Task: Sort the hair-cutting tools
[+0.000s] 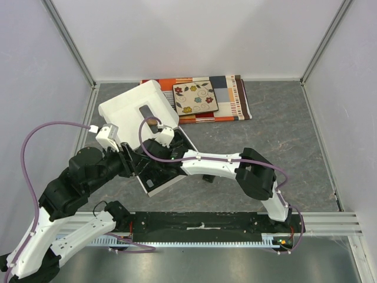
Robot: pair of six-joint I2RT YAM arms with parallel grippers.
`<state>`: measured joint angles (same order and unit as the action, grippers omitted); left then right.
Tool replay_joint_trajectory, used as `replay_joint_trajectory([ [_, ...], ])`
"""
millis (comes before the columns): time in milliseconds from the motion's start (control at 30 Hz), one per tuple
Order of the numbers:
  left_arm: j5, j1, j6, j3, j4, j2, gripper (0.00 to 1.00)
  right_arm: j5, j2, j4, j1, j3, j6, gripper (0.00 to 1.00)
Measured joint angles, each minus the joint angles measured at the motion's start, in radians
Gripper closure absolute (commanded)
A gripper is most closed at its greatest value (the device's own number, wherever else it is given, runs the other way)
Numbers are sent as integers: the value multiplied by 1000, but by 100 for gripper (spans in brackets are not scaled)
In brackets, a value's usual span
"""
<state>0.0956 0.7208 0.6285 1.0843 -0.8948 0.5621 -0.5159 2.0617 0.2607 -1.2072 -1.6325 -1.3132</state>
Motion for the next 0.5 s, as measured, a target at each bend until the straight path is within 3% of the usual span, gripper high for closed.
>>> replay_joint_trajectory([
  [500, -20, -3, 4, 3, -47, -13, 48, -38, 105, -21, -14, -74, -76, 98],
])
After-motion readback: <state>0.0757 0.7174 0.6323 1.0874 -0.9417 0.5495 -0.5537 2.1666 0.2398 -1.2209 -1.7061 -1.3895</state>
